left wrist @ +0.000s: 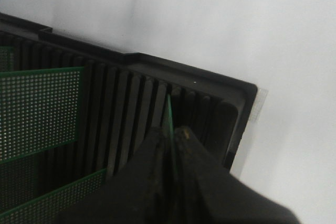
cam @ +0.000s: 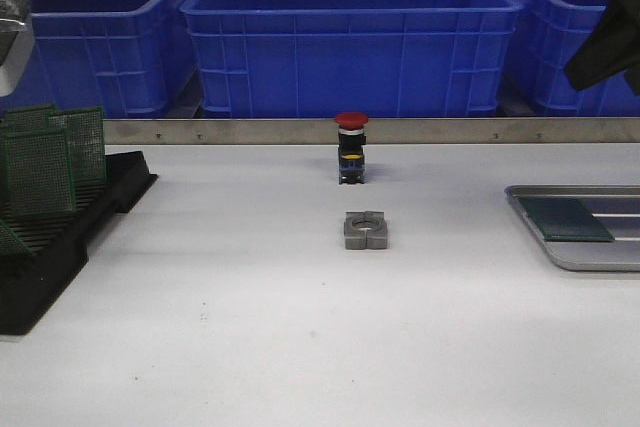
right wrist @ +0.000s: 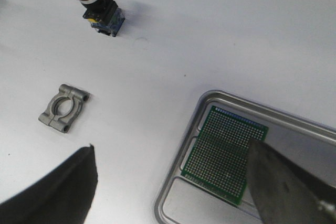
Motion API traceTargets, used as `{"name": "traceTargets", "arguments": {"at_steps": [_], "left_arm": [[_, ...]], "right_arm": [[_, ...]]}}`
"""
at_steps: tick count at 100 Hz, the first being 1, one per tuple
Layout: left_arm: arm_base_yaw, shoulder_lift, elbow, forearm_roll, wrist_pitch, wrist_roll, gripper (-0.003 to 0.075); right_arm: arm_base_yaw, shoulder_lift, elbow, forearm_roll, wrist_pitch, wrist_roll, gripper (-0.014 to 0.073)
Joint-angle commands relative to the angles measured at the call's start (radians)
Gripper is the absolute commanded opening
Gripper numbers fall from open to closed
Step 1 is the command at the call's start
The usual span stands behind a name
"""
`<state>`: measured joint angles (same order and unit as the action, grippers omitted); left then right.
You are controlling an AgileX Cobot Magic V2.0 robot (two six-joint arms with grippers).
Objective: Place circuit board on tray
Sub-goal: 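Lower the left gripper into the rack onto a second green board, then lift the second board out of the rack with the left gripper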
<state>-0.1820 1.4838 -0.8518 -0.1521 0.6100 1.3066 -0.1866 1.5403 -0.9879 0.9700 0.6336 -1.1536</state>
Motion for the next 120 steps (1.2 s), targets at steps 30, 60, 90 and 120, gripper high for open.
{"name": "traceTargets", "arguments": {"at_steps": [30, 60, 90, 120], "left_arm": [[-0.001, -0.138, -0.022, -0.027, 0.003, -0.018, -0.002], [-0.01, -0.236, -0.022, -0.165, 0.019, 0.016, -0.002], [-0.14, -0.245, -0.022, -0.479, 0.05, 0.213, -0.002], [-0.181, -0.227, -0.053, -0.834, 0.148, 0.428, -0.002]], "right_arm": [[-0.005, -0.051, -0.028, 0.031, -0.01, -0.018, 0.06], [0.001, -0.062, -0.028, 0.033, 0.013, -0.063, 0.06], [0.125, -0.065, -0.027, 0.039, 0.086, -0.257, 0.06], [0.297, -0.065, -0.027, 0.151, 0.231, -0.439, 0.06]]}}
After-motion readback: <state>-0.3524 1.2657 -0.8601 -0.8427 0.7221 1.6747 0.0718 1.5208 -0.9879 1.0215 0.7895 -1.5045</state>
